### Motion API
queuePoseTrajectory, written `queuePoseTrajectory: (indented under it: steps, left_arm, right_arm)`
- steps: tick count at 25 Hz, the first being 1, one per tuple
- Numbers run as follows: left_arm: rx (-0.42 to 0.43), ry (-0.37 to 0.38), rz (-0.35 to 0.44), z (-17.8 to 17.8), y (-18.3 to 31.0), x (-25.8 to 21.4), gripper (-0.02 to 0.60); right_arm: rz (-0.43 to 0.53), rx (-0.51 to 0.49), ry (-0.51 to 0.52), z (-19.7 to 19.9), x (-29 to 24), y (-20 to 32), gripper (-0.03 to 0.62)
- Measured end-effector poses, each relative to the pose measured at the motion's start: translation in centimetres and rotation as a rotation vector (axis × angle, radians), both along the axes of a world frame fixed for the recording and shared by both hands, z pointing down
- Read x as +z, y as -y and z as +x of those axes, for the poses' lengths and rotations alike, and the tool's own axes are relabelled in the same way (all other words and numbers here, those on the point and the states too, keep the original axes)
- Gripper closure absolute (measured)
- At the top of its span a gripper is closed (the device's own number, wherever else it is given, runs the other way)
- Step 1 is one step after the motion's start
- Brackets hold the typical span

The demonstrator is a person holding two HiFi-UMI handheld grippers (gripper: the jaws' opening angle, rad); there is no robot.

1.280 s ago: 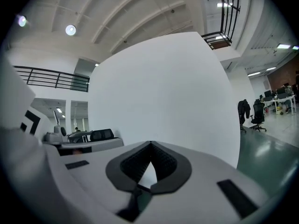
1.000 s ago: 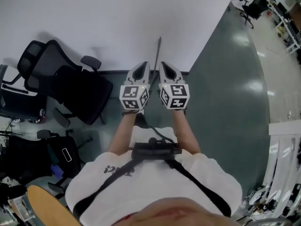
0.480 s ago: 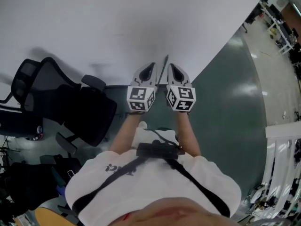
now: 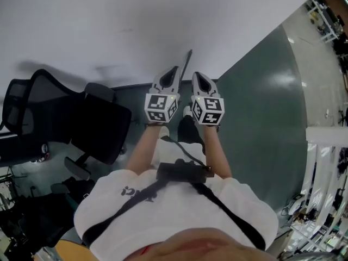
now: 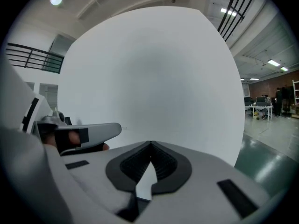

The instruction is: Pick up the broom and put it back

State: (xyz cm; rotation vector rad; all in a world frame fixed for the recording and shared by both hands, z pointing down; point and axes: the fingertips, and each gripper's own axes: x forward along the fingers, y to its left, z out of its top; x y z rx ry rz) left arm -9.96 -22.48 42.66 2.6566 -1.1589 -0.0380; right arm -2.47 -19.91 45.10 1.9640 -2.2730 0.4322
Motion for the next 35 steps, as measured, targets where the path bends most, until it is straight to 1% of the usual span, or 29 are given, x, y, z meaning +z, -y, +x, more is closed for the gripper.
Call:
queuePoseTrajectory:
  steps: [6,10,13,17,20,23,28,33,34,35]
  left_arm:
    - [0.029,0.034,-0.05,2.3,2.5,4.6,0.572]
    - [0.016,0.042,-0.11,2.9,4.5,8.3,0.572]
    - [0.007,0.071,-0.141,3.3,5.7,11.5,0.572]
    - [0.016,0.117,-0.169,4.4,7.0,15.9,0.572]
    - [0.021,0.149,-0.186,4.4,7.8,19.1,0.572]
    - [0.035,0.161,-0.201,4.8,8.6,21.8,0.572]
    - [0.051,0.169,-0.222,6.2,10.1,24.6,0.572]
    - [0.068,0.168,-0.213,7.2,12.3,26.5,0.572]
    - [0.071,0.168,-0.212,7.2,12.4,26.6,0.572]
    - [0.073,0.169,-0.21,7.1,12.6,26.6,0.572]
  right_arm:
    - [-0.097,-0.004,0.016,2.1,5.5,2.2,0.591]
    - [-0.171,0.005,0.04,3.8,10.3,3.5,0.591]
    - [-0.219,0.018,0.047,5.1,14.2,4.4,0.589]
    - [-0.276,0.036,0.05,7.1,19.3,6.1,0.591]
    - [-0.317,0.034,0.041,7.4,22.8,7.4,0.589]
    - [-0.348,0.017,0.047,7.1,25.7,8.6,0.589]
    - [-0.384,0.001,0.035,7.2,29.3,10.6,0.589]
    - [-0.411,-0.01,0.001,7.6,33.0,13.2,0.586]
    - [-0.415,-0.01,-0.005,7.6,33.3,13.5,0.566]
    - [-0.419,-0.009,-0.01,7.6,33.6,13.8,0.56]
